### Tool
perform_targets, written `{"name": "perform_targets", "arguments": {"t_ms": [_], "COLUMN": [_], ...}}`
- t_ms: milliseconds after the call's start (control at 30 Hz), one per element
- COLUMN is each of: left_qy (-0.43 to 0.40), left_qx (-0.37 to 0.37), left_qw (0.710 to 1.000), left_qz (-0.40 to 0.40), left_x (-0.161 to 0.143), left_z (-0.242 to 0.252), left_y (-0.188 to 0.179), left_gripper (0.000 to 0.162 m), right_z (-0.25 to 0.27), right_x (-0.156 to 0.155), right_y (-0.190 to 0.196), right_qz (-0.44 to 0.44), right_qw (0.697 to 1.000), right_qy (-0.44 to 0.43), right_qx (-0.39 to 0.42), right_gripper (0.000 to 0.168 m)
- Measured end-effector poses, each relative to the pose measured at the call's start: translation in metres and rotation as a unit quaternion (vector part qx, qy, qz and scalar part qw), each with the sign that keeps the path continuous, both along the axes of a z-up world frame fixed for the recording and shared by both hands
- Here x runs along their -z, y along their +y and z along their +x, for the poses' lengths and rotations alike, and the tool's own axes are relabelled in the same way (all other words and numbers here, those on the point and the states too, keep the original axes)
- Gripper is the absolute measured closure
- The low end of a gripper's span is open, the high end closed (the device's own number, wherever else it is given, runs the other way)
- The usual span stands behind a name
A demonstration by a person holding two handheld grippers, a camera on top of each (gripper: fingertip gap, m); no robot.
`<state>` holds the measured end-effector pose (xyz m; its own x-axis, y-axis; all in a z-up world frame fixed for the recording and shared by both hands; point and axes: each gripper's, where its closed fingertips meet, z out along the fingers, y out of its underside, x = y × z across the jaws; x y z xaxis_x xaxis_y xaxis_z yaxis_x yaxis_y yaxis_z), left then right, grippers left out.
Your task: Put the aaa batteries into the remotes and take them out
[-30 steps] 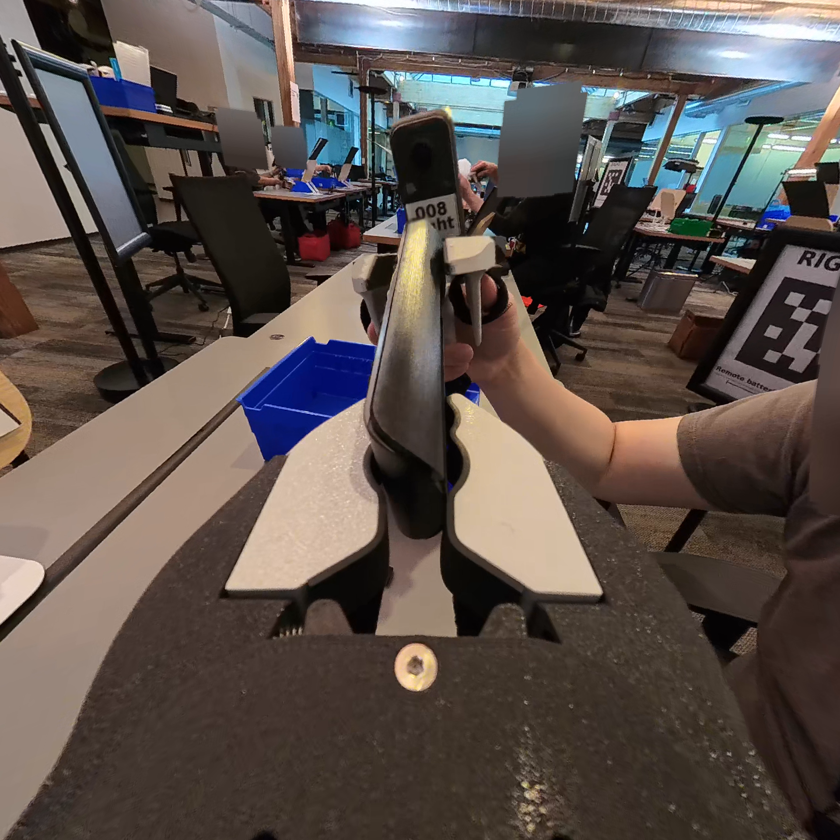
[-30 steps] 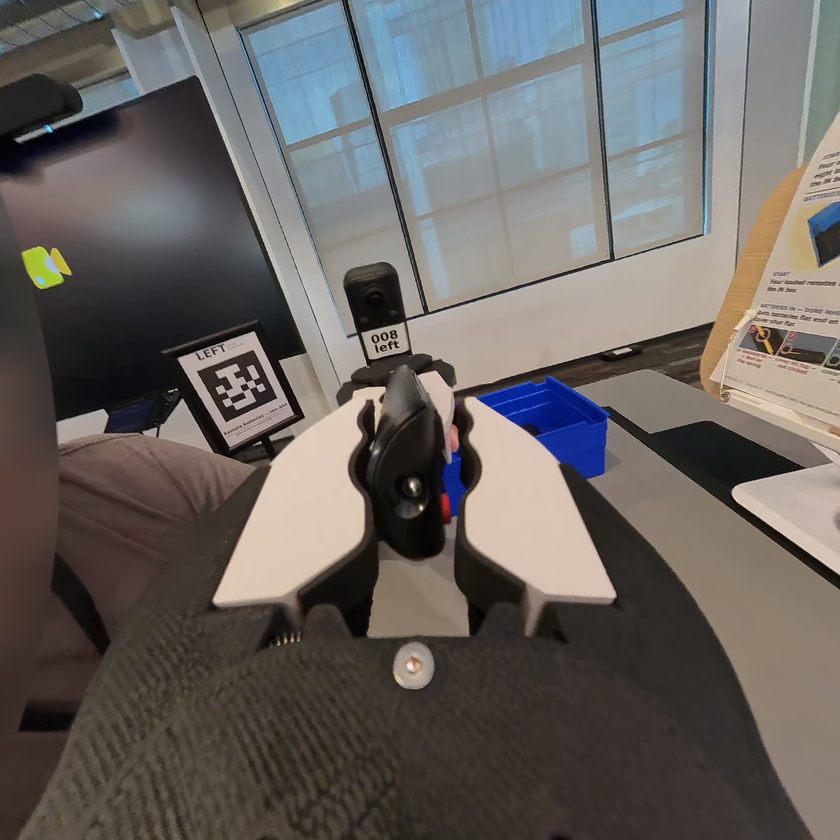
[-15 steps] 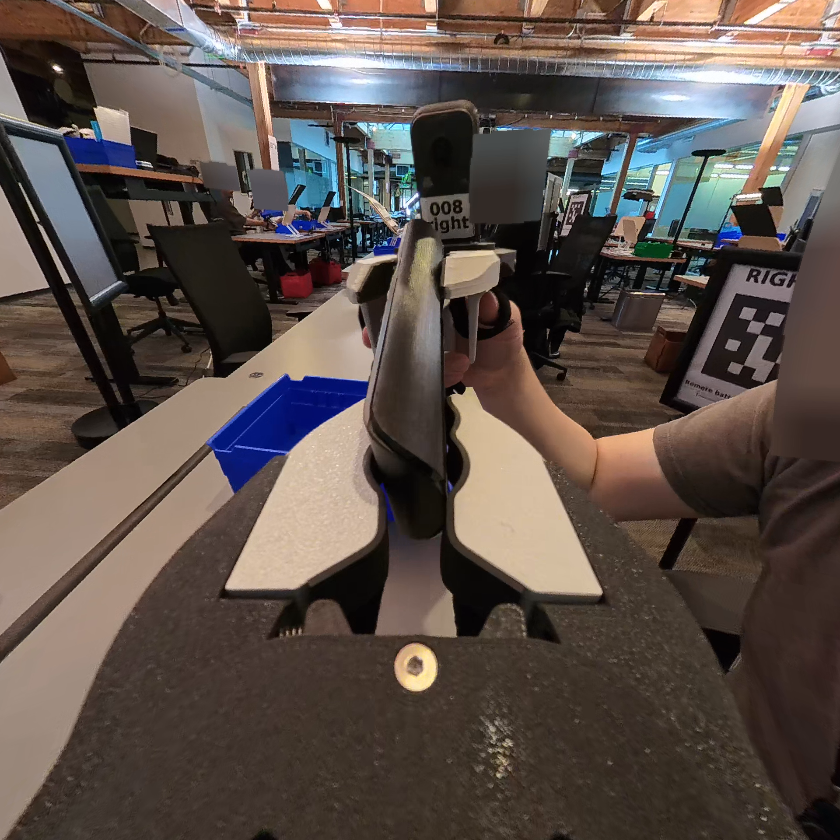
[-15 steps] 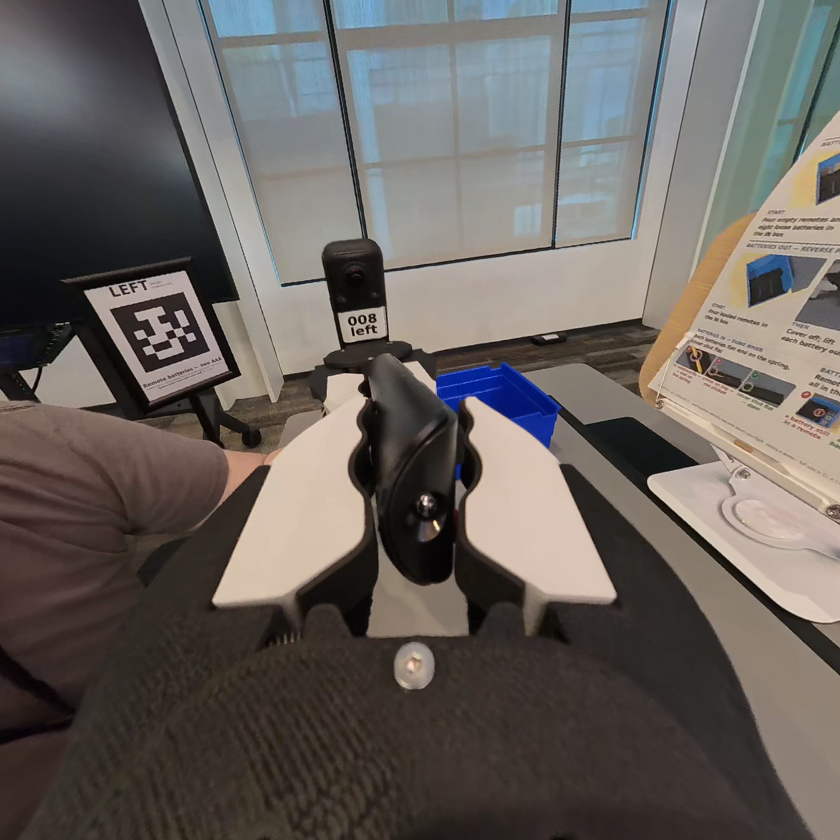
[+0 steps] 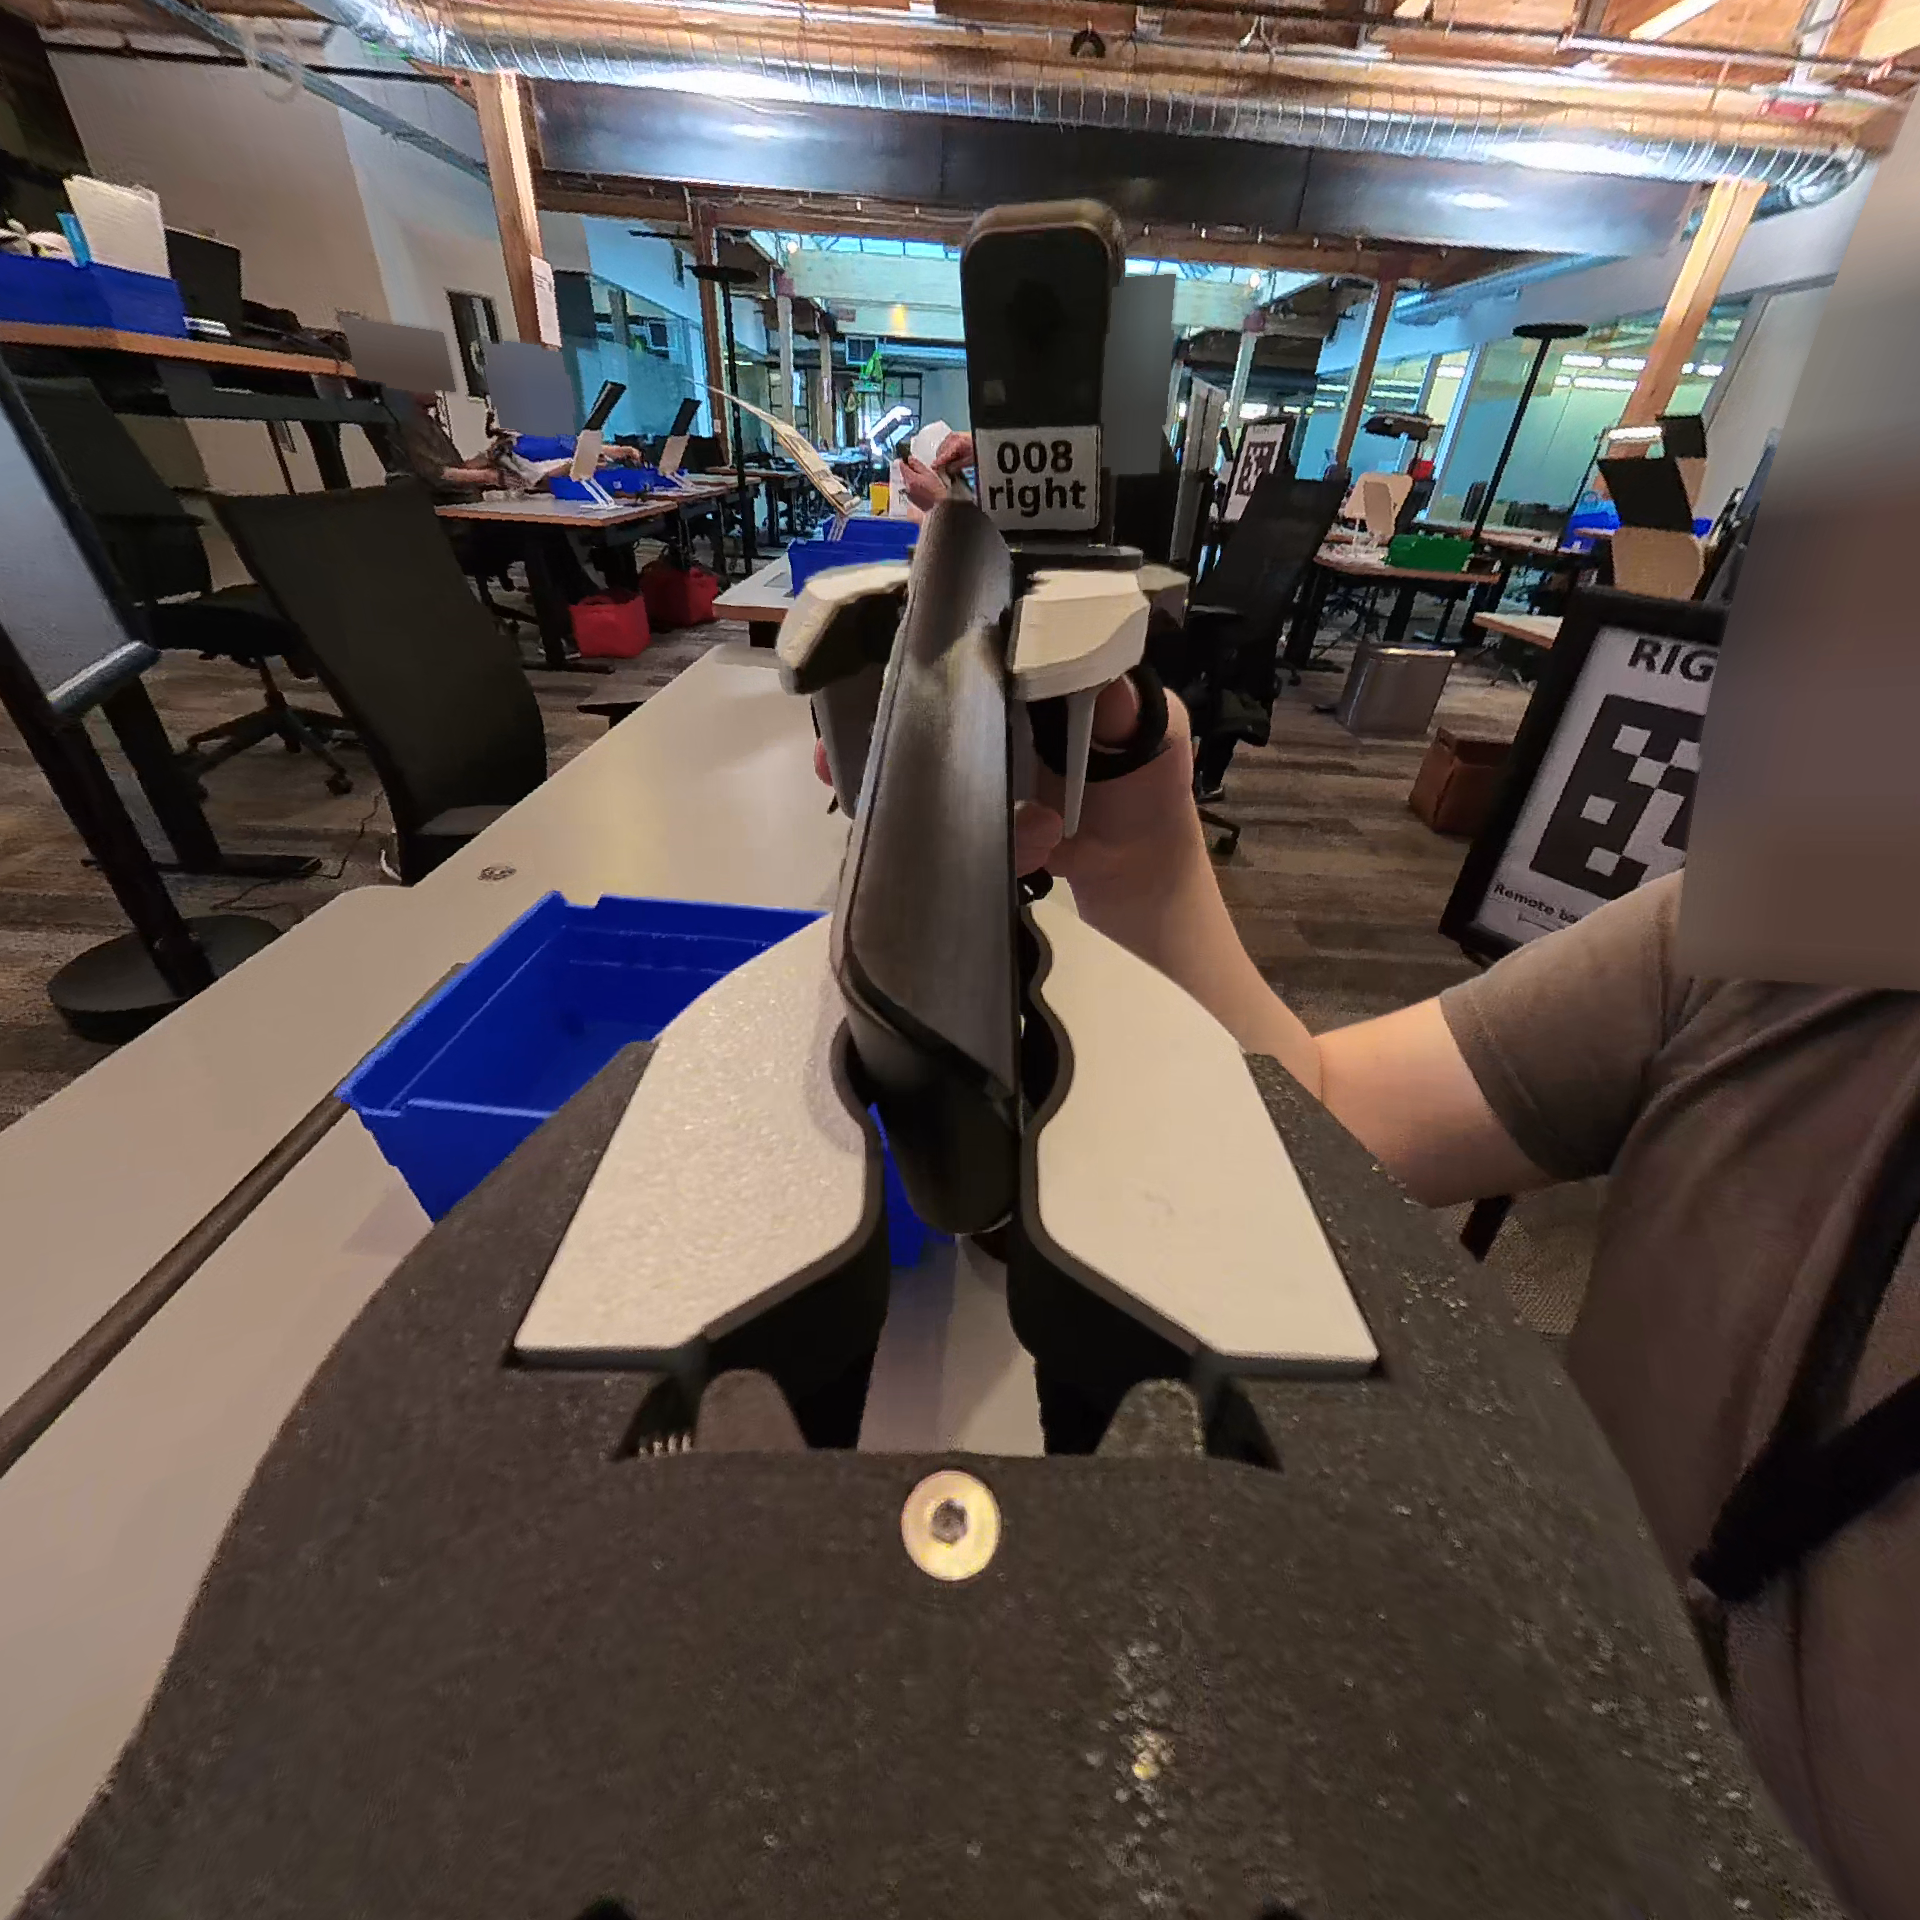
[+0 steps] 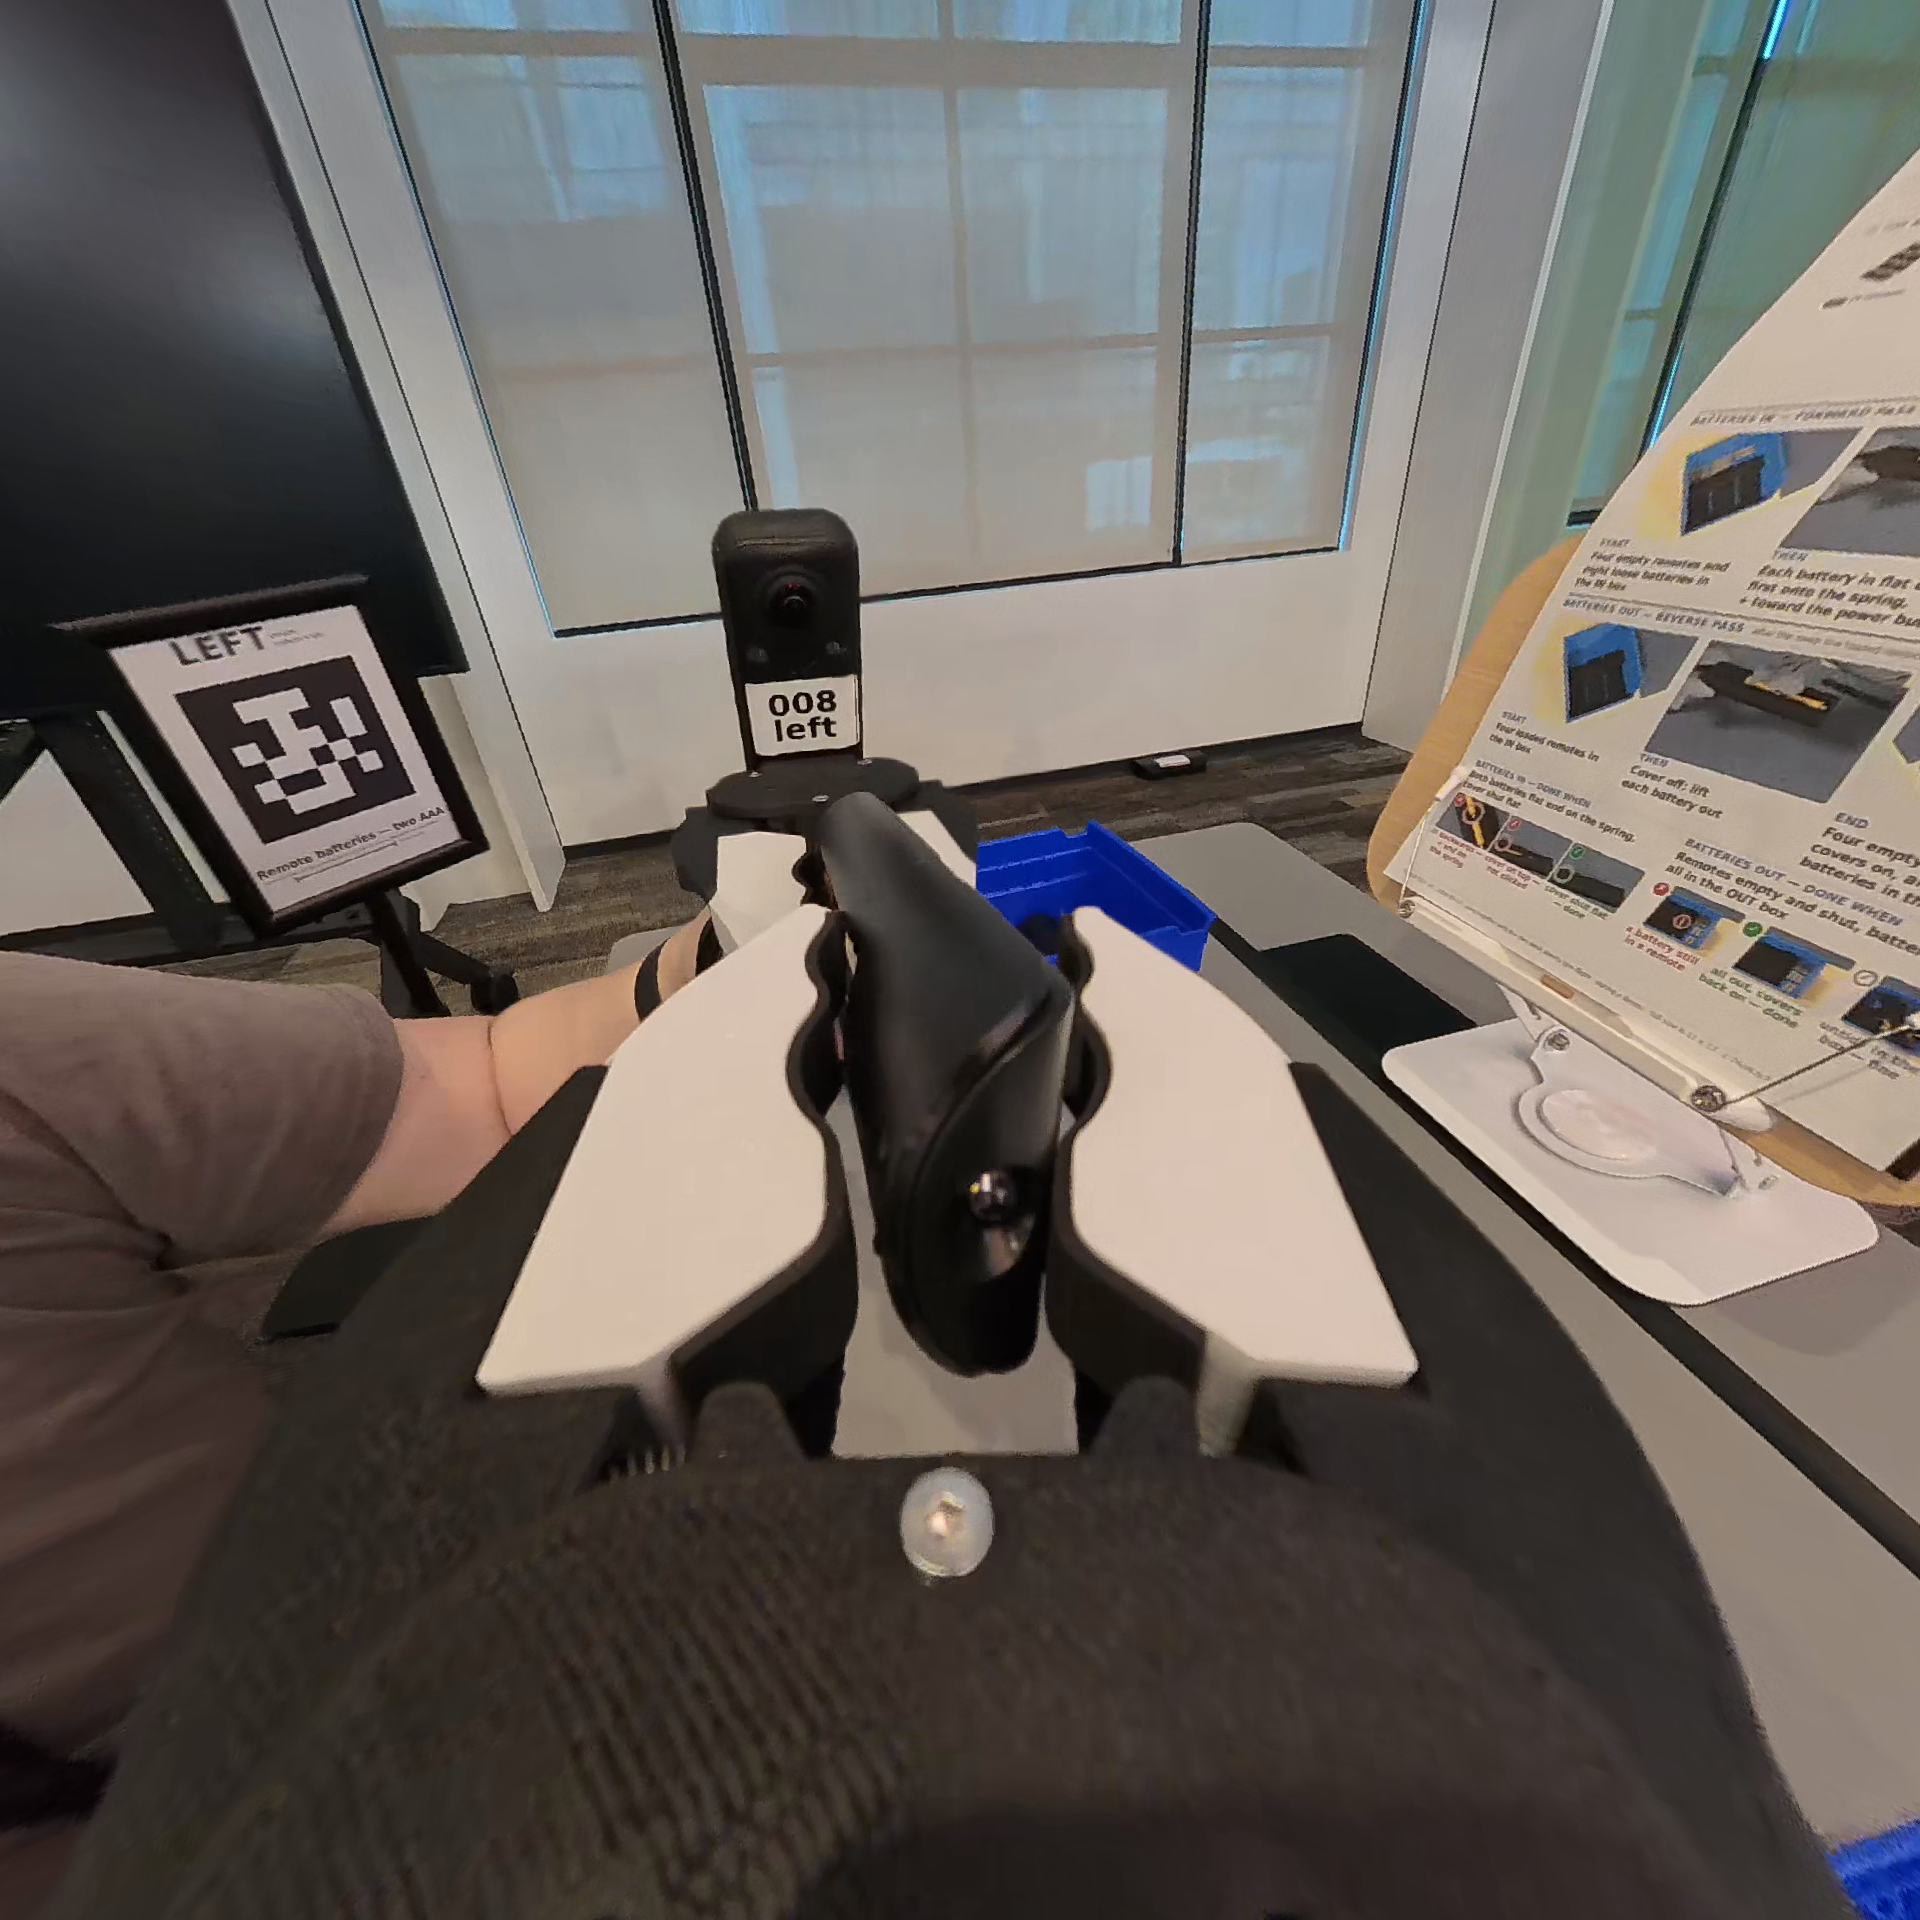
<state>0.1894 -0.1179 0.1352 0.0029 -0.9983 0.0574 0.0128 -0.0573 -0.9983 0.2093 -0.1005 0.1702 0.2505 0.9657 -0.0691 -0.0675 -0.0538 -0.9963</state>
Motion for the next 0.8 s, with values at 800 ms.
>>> {"name": "perform_targets", "arguments": {"t_ms": [800], "left_qy": [0.023], "left_qx": [-0.004], "left_qw": [1.0], "left_qz": [0.002], "left_x": [-0.018], "left_z": [0.048], "left_y": [-0.031], "left_gripper": [0.14], "right_z": [0.05], "right_x": [-0.019], "right_y": [-0.03], "right_qz": [0.012], "right_qw": [1.0], "right_qy": [0.021], "right_qx": [-0.007], "right_gripper": [0.128]}}
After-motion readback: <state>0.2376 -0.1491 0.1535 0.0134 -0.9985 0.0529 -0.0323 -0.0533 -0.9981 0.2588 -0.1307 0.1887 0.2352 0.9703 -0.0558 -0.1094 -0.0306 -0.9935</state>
